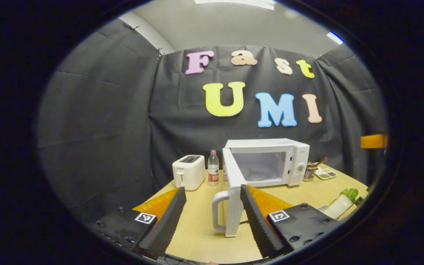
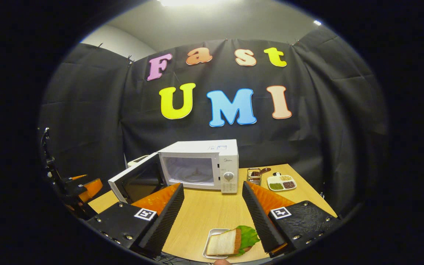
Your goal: Open the microwave oven with the left hand, put the food in, and close the microwave oven.
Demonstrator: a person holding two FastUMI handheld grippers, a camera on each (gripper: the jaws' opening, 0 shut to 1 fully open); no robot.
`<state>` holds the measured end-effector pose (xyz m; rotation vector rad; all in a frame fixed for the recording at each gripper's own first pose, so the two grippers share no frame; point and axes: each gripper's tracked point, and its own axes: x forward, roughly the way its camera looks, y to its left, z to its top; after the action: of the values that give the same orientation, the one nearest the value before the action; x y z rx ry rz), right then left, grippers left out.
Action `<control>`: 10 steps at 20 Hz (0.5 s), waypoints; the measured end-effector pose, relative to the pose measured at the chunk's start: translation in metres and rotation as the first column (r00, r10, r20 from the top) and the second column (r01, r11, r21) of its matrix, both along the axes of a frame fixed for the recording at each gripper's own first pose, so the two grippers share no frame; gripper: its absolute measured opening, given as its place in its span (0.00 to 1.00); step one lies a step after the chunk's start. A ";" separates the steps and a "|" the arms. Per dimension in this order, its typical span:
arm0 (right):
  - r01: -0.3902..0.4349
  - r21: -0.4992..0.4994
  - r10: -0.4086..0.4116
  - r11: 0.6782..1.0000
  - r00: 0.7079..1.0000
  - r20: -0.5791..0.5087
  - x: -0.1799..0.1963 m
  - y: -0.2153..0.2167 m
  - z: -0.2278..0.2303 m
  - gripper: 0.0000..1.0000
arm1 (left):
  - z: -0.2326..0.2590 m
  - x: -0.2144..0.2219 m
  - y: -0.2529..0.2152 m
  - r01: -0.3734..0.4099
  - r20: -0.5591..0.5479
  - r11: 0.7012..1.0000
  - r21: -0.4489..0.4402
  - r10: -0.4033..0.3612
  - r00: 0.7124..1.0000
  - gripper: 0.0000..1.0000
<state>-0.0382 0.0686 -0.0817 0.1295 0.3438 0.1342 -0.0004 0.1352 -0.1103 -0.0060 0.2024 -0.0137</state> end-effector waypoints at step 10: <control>-0.048 0.159 0.107 0.986 0.914 -0.391 -0.008 -0.026 -0.108 0.98 | 0.085 -0.025 -0.064 0.027 0.137 1.000 0.001 -0.027 0.990 0.95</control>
<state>-0.0459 0.0429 -0.1893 0.2911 0.7488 0.2129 -0.0250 0.0714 -0.0258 -0.0034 0.0647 -0.0413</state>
